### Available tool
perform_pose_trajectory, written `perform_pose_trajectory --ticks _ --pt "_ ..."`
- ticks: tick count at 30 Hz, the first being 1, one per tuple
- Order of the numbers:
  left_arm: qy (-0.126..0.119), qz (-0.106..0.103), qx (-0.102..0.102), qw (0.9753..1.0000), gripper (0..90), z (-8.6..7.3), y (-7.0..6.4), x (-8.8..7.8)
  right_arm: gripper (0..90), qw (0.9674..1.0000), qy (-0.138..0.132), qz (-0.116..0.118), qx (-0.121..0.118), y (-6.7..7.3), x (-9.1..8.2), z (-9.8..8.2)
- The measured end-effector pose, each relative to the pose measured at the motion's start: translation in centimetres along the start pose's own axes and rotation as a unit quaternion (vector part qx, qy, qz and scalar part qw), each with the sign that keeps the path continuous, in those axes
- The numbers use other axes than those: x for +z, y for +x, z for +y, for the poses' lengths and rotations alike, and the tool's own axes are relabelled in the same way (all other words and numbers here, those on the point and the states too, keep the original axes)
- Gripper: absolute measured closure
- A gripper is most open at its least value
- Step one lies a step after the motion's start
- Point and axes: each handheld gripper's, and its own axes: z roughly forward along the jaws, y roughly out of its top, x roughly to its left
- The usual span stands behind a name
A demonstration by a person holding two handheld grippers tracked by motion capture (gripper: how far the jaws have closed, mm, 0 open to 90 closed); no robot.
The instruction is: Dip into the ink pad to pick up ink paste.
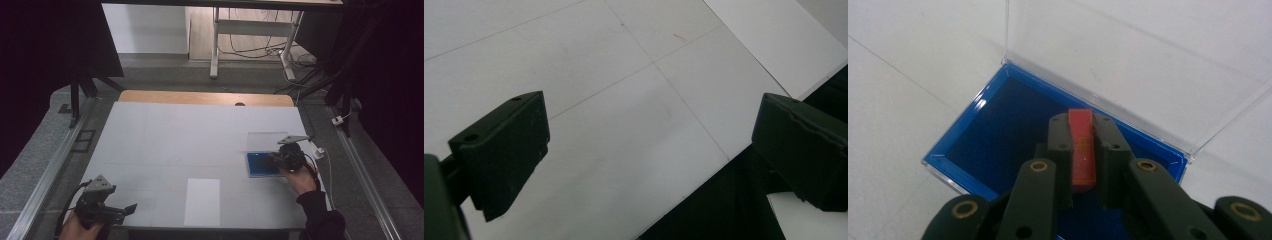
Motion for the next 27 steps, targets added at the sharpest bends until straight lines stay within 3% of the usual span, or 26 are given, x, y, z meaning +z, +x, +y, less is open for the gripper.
perform_pose_trajectory --ticks 12,27 --pt "-0.001 -0.001 -0.001 1.0000 2.6 0.0 0.0 0.0 79.7 0.9992 -0.036 0.015 0.010 0.2 -1.3 0.1" --pt "-0.003 -0.003 0.000 1.0000 2.5 0.0 0.0 -0.1 79.6 0.9966 -0.058 0.057 -0.010 1.7 -2.9 0.2"
